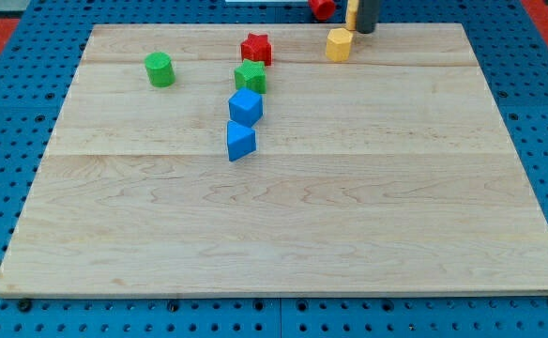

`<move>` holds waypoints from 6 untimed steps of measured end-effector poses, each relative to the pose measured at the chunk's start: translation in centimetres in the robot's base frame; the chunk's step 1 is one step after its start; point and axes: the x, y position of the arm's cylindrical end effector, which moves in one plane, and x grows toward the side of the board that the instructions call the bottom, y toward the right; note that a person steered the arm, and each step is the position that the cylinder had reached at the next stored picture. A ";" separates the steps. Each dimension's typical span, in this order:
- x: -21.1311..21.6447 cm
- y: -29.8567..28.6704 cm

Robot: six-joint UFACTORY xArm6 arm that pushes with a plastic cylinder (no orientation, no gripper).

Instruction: Move the yellow hexagon upwards slightly

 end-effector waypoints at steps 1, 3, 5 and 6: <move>2.8 0.2; 5.0 -6.2; 4.7 -2.1; 7.6 -7.9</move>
